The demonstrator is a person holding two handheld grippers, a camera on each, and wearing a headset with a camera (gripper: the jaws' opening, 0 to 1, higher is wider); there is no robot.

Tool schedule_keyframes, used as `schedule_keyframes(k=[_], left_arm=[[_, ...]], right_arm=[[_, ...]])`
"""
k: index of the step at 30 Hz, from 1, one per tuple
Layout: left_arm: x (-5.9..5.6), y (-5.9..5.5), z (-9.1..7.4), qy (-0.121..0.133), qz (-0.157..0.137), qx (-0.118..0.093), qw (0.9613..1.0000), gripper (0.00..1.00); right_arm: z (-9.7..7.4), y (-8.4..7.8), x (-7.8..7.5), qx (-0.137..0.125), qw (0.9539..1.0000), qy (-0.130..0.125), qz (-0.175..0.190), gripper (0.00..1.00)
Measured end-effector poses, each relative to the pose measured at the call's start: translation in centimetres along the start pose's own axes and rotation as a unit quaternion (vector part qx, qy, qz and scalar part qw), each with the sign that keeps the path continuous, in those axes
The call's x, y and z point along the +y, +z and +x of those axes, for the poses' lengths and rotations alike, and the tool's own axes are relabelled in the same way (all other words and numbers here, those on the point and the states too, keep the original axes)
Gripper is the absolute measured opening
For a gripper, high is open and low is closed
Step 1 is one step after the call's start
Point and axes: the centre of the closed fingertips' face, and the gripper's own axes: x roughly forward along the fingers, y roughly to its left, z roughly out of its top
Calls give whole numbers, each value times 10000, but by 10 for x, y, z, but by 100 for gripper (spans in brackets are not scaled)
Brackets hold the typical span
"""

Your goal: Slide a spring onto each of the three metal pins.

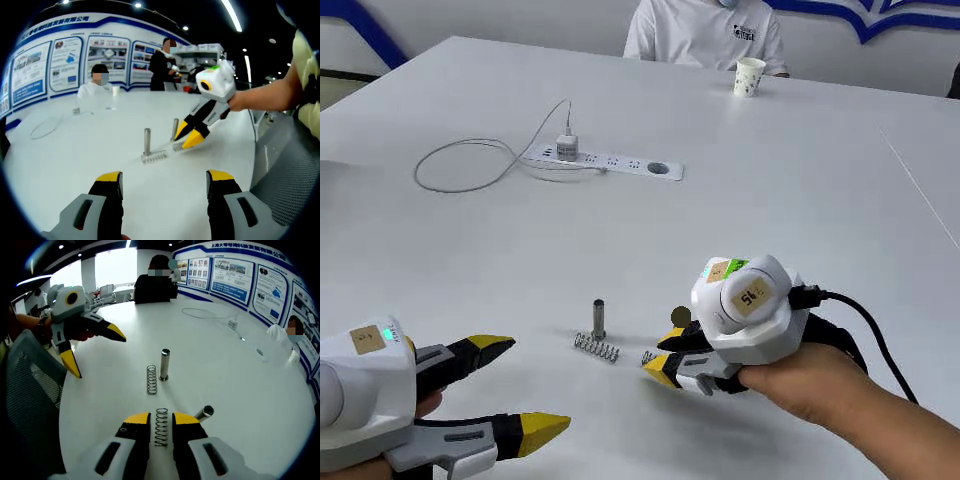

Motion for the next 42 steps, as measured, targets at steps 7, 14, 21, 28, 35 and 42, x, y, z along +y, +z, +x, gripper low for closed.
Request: schedule_keyframes(k=[7, 14, 21, 28, 35, 42], left_arm=[[0, -1, 0, 8, -22, -2, 10000, 69], [2, -2, -1, 26, -46, -1, 10000, 69], [2, -3, 0, 24, -70, -5, 10000, 69], [3, -5, -1, 29, -92, -14, 10000, 69], [3, -6, -1, 29, -111, -12, 9999, 69], [3, -4, -1, 34, -106, -26, 9999, 69]], right_arm=[[7, -1, 0, 93, 10000, 27, 24, 18], [12, -3, 0, 184, 9998, 33, 39, 17], [15, -5, 0, 256, 9997, 38, 33, 16], [16, -4, -1, 290, 9995, 36, 117, 14], [15, -4, -1, 308, 9993, 62, 210, 12], [15, -4, -1, 320, 9993, 50, 186, 12]])
